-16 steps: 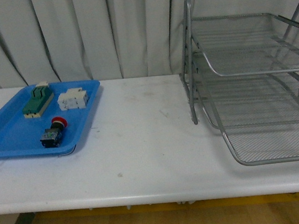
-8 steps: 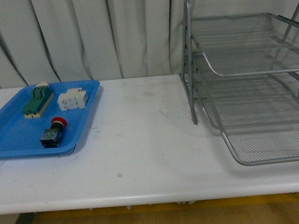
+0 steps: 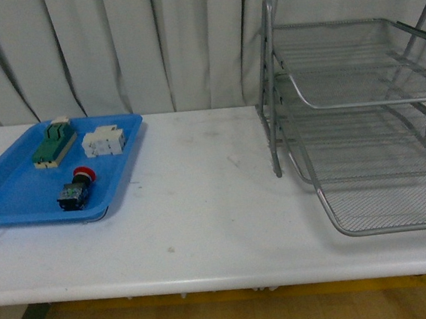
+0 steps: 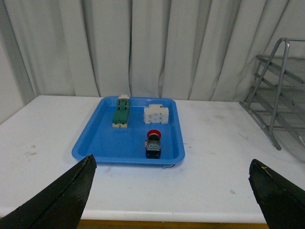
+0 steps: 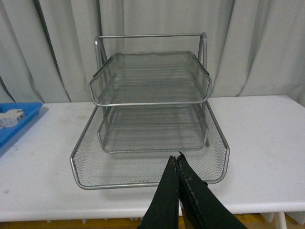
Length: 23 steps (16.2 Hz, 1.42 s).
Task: Place button on rack with both arms
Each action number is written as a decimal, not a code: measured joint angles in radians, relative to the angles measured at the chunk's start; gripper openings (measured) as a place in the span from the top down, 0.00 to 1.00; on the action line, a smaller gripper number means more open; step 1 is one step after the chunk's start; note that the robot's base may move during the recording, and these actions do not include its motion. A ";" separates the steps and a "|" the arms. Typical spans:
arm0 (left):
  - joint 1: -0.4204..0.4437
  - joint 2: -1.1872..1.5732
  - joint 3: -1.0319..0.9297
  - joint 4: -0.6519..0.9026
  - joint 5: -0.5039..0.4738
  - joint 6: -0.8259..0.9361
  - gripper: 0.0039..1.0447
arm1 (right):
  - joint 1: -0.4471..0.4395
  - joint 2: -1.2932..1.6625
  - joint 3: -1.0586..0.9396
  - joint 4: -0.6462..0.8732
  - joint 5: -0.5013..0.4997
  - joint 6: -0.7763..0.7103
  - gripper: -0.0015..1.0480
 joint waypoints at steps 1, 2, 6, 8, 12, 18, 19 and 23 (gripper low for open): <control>0.000 0.000 0.000 0.000 0.000 0.000 0.06 | 0.000 0.000 0.000 0.000 0.000 0.000 0.98; 0.000 0.000 0.000 0.000 0.000 0.000 0.06 | 0.000 0.000 0.000 0.000 0.000 0.000 0.98; 0.000 0.000 0.000 0.000 0.000 0.000 0.06 | 0.000 0.000 0.000 0.000 0.000 -0.002 0.95; 0.000 0.000 0.000 0.000 0.000 0.000 0.06 | 0.000 0.000 0.000 0.000 0.000 -0.002 0.73; 0.000 0.010 0.010 -0.045 0.000 -0.010 0.06 | 0.000 0.000 0.000 0.000 0.000 -0.002 0.19; -0.055 1.394 0.687 0.266 0.095 -0.051 0.06 | 0.000 0.000 0.000 0.000 0.000 -0.003 0.06; -0.075 1.690 0.903 0.225 0.062 -0.006 0.06 | 0.000 0.000 0.000 0.000 0.000 -0.003 0.06; -0.046 2.046 1.176 0.114 0.052 0.050 0.06 | 0.000 0.000 0.000 0.000 0.000 -0.003 0.06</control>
